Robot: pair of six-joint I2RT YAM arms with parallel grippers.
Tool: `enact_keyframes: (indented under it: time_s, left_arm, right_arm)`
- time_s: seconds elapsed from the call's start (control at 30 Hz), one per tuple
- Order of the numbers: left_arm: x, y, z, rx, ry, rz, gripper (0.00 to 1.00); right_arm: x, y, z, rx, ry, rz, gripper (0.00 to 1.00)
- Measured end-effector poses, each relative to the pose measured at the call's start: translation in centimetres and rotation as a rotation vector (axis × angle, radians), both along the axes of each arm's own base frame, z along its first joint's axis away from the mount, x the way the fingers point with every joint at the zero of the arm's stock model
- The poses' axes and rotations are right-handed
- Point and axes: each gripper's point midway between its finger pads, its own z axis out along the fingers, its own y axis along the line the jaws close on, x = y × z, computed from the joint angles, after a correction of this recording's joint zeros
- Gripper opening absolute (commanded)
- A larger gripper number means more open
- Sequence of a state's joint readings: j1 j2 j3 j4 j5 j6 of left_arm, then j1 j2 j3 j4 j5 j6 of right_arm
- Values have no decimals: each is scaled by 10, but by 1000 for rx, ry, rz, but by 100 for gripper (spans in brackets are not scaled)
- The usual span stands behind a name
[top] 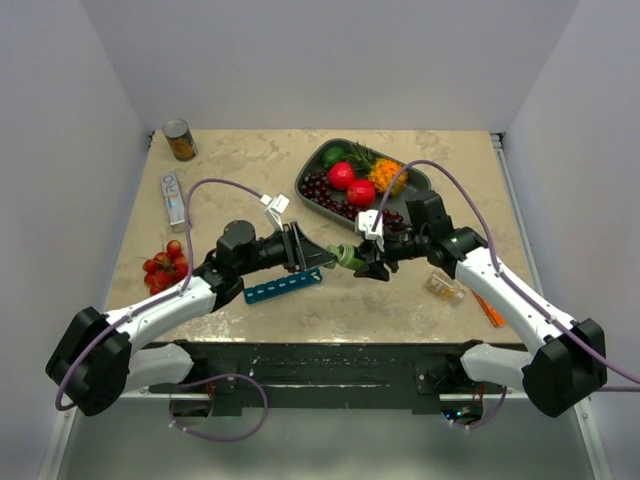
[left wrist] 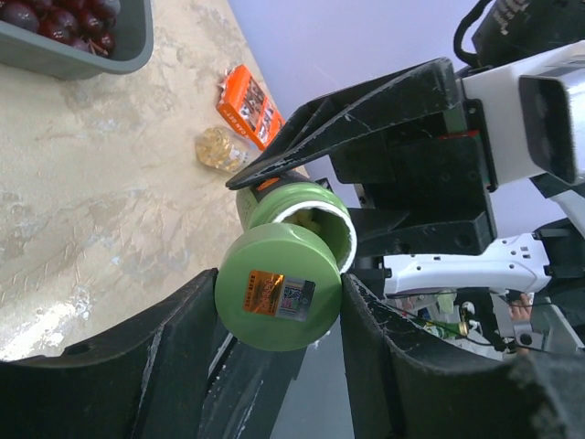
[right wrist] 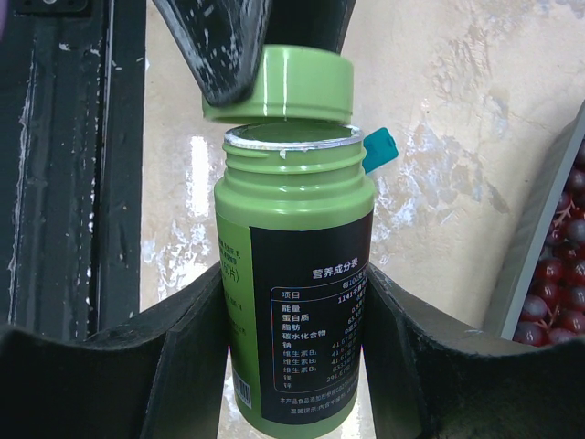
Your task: Sort the pills into containers
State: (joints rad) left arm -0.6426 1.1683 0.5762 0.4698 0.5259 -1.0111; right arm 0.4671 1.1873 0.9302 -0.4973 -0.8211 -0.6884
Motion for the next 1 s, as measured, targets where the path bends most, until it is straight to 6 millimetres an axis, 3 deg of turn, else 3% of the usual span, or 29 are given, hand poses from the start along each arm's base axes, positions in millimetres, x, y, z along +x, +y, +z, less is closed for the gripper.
enact_keyframes:
  time_s: [0.53, 0.7, 1.0]
  left_arm:
    - [3, -11, -1, 15, 15, -6, 0]
    - [6, -14, -11, 72, 40, 6, 0]
    - [12, -18, -10, 143, 3, -12, 0]
  right_arm:
    - [-3, 5, -10, -57, -8, -5, 0]
    - [1, 3, -16, -103, -11, -33, 0]
    - [4, 2, -14, -121, 1, -53, 0]
